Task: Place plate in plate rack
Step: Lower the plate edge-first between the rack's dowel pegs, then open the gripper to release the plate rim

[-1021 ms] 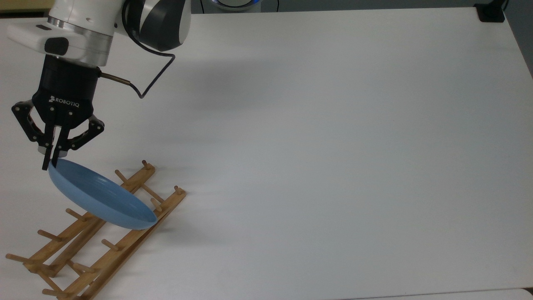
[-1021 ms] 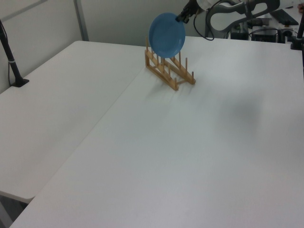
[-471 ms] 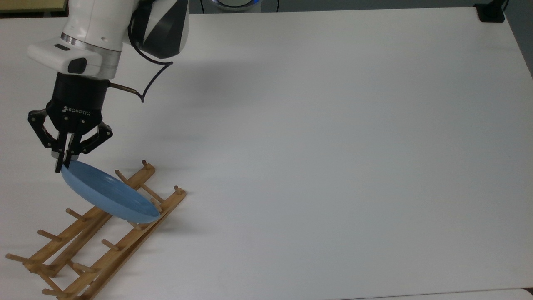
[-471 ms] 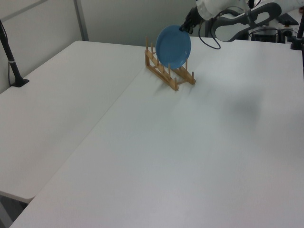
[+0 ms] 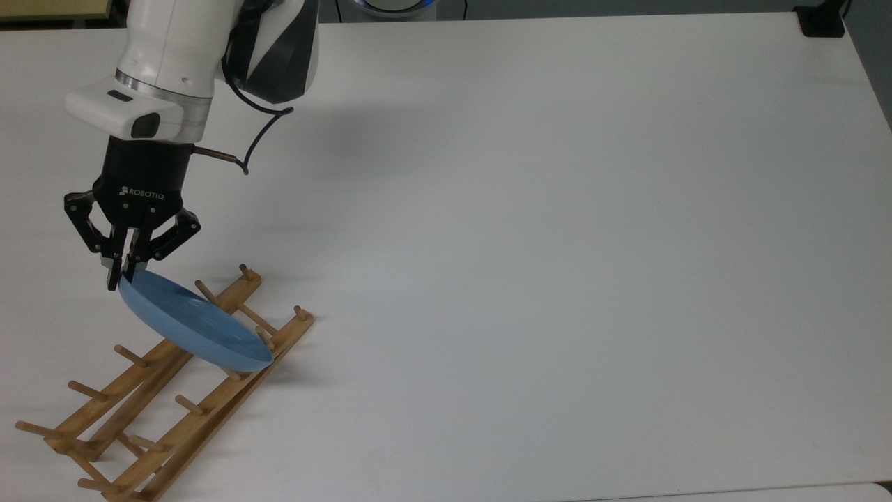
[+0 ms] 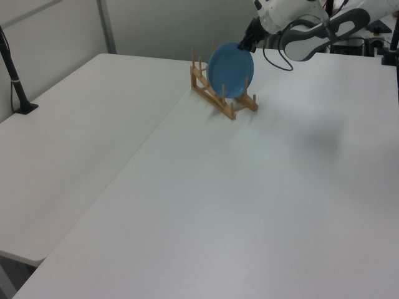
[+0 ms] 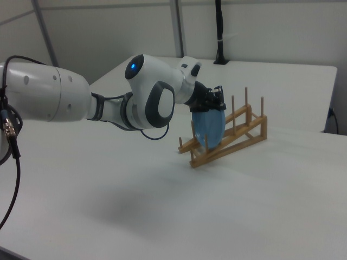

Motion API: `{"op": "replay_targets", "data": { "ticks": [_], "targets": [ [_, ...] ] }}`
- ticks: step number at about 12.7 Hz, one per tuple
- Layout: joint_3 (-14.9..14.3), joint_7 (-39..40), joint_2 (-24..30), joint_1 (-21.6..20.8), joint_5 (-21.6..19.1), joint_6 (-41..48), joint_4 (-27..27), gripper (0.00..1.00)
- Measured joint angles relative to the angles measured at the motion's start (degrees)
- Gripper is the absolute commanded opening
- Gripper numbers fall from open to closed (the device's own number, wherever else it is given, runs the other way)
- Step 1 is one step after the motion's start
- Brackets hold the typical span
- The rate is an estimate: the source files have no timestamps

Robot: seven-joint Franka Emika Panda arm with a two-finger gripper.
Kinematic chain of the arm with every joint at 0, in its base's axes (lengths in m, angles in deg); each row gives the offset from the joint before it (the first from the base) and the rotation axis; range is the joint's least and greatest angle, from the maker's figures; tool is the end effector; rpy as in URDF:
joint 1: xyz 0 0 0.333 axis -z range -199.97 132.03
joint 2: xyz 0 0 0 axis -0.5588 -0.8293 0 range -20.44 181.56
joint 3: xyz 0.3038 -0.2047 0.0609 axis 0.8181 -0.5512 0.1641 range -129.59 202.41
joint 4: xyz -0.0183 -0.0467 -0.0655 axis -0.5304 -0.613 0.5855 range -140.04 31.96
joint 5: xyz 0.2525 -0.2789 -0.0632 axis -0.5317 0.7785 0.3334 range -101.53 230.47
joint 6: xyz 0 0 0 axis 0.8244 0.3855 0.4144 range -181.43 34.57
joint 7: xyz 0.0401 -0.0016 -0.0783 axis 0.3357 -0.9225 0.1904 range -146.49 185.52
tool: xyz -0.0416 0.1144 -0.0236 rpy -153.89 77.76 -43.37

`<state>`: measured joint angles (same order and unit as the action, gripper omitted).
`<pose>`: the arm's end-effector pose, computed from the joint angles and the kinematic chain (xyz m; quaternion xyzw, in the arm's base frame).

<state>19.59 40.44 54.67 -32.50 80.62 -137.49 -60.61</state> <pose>0.7220 -0.1756 0.4915 0.8862 0.1757 0.3417 0.2587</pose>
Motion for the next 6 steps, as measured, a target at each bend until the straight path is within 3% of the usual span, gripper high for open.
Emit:
{"op": "replay_targets", "data": {
  "ticks": [3,6],
  "targets": [
    [0.0,-0.77,-0.01,0.01,-0.03,-0.09,-0.12,1.0],
    [0.14,-7.45,0.03,-0.26,-0.07,-0.16,-0.09,1.0]
  ]
}}
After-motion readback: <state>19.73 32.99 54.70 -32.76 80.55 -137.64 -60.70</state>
